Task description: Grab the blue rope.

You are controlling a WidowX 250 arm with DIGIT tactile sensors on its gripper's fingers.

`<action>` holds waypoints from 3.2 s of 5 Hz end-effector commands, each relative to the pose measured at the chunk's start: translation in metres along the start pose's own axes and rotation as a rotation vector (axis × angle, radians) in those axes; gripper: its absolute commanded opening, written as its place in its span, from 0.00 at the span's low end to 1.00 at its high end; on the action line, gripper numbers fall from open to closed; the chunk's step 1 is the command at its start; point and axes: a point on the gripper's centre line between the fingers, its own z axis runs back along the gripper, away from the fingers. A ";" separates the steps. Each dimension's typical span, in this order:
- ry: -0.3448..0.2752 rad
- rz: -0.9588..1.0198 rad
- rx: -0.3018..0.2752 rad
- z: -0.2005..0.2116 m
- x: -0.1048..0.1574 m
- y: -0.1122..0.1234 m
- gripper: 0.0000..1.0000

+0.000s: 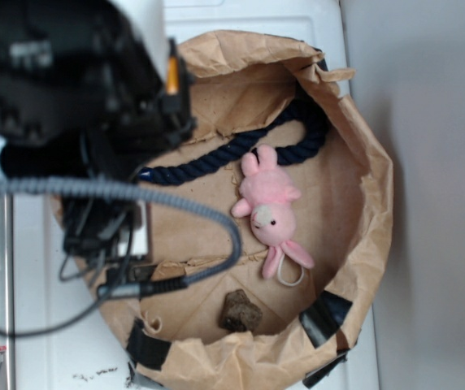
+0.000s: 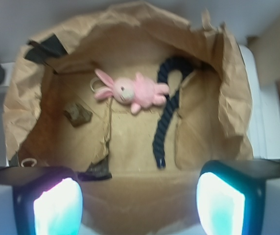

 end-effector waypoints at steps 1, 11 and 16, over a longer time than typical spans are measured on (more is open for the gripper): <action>0.035 -0.003 0.044 -0.043 0.007 0.006 1.00; 0.120 -0.026 -0.026 -0.098 0.022 0.002 1.00; 0.108 -0.045 0.013 -0.150 0.000 0.014 1.00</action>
